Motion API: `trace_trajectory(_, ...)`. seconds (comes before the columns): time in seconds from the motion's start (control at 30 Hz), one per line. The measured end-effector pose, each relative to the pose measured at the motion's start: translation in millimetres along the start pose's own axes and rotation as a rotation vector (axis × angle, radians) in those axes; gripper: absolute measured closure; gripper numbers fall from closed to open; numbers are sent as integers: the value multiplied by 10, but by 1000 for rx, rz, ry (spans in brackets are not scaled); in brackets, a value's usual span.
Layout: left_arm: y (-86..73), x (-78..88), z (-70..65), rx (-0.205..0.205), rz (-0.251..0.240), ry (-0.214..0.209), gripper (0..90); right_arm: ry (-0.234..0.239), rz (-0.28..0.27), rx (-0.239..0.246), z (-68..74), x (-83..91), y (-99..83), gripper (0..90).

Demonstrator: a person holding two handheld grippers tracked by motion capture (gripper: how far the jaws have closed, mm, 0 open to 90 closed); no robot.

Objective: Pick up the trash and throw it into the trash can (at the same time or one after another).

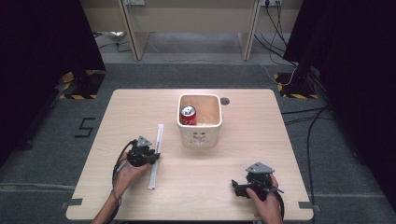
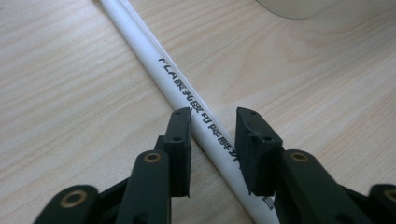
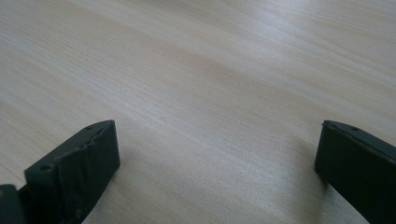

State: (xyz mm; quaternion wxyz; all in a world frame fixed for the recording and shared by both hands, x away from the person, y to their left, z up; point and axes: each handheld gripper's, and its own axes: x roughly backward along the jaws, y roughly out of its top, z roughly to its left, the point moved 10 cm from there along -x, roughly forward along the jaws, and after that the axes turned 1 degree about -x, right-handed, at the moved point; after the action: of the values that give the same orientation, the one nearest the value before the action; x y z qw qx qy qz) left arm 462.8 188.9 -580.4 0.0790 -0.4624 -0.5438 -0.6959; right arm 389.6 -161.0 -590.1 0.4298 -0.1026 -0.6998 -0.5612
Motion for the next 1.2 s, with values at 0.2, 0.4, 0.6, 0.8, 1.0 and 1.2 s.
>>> trace_trajectory(0.2, -1, 6, -12, 3, -8, -16, 787, 0, 0, 0, 0, 0, 0, 3)
trace_trajectory(0.4, 26, 44, 39, 18, -18, -31, 793, 1, 0, -1, 1, 0, 0, 3)
trace_trajectory(0.6, 141, 165, 155, 42, -58, -29, 793, 1, 0, -1, 2, 1, 0, 3)
trace_trajectory(0.8, 349, 356, 275, 61, -114, -27, 792, 0, 0, 0, 0, 0, 0, 3)
trace_trajectory(1.0, 599, 569, 324, 48, -168, -23, 792, 0, 0, 0, 0, 0, 0, 3)
trace_trajectory(1.2, 775, 701, 307, 26, -193, -33, 791, 0, 0, 0, 0, 0, 0, 3)
